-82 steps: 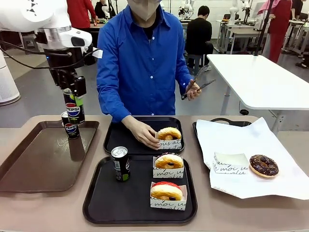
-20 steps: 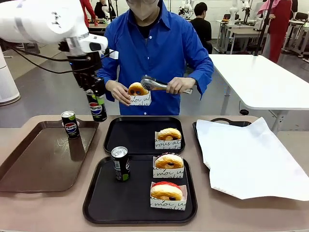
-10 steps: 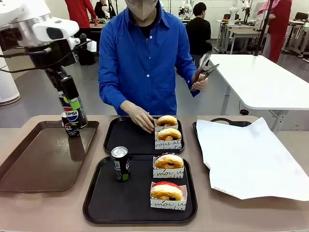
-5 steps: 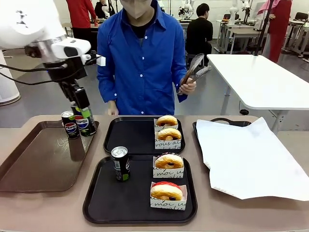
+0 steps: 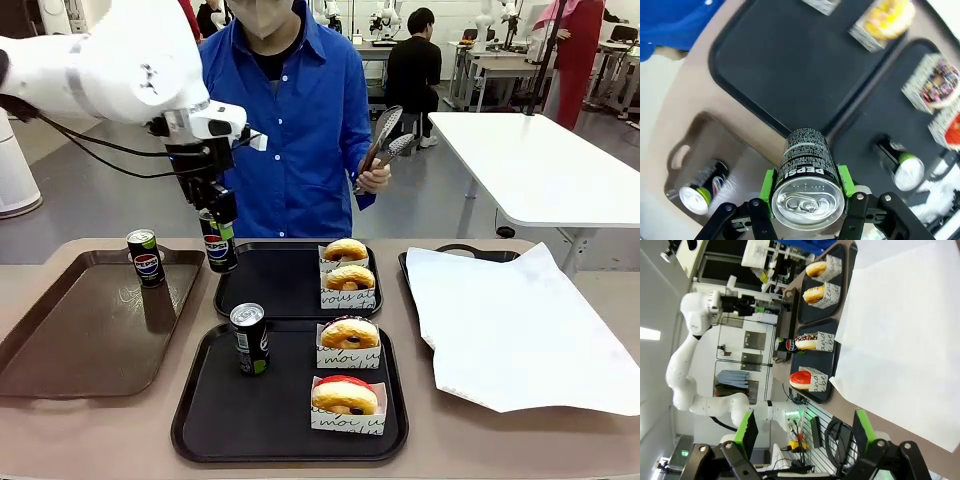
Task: Set up donuts and drinks on trays.
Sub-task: Pick up one Pepsi coke from the Handle tray and place it on the Flat Tray without a Pepsi coke.
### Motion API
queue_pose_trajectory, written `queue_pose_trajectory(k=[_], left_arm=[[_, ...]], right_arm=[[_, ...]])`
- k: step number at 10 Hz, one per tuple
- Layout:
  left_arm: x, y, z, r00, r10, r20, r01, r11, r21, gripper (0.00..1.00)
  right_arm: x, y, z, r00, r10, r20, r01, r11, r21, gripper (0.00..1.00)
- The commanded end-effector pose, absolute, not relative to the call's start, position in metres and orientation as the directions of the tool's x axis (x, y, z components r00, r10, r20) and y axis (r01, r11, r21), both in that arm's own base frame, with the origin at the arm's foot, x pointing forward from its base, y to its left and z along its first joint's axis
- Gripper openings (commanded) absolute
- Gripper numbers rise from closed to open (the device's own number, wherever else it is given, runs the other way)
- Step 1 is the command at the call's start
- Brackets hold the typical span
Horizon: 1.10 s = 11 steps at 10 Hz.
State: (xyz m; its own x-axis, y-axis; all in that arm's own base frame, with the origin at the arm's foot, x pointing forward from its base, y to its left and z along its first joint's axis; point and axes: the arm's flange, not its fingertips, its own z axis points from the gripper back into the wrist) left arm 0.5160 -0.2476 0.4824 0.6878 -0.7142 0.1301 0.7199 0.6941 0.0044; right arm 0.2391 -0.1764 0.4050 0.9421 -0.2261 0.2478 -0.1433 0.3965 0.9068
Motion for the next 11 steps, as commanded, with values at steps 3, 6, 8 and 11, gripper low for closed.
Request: queue_pose_trajectory(k=[3, 6, 8, 11], left_arm=[[0.55, -0.268, 0.458, 0.683, -0.711, 0.17, 0.7, 0.703, 0.124, 0.59], [0.557, -0.281, 0.421, 0.686, -0.718, 0.115, 0.706, 0.696, 0.132, 0.59], [0.562, -0.281, 0.407, 0.683, -0.723, 0.104, 0.713, 0.69, 0.12, 0.59], [0.561, -0.281, 0.402, 0.685, -0.721, 0.109, 0.712, 0.693, 0.114, 1.0]], right_arm=[[0.239, -0.176, 0.405, 0.938, -0.227, 0.263, -0.16, 0.389, 0.907, 1.0], [0.239, -0.176, 0.405, 0.938, -0.227, 0.263, -0.16, 0.389, 0.907, 1.0], [0.239, -0.176, 0.405, 0.938, -0.227, 0.263, -0.16, 0.389, 0.907, 1.0], [0.239, -0.176, 0.405, 0.938, -0.227, 0.263, -0.16, 0.389, 0.907, 1.0]])
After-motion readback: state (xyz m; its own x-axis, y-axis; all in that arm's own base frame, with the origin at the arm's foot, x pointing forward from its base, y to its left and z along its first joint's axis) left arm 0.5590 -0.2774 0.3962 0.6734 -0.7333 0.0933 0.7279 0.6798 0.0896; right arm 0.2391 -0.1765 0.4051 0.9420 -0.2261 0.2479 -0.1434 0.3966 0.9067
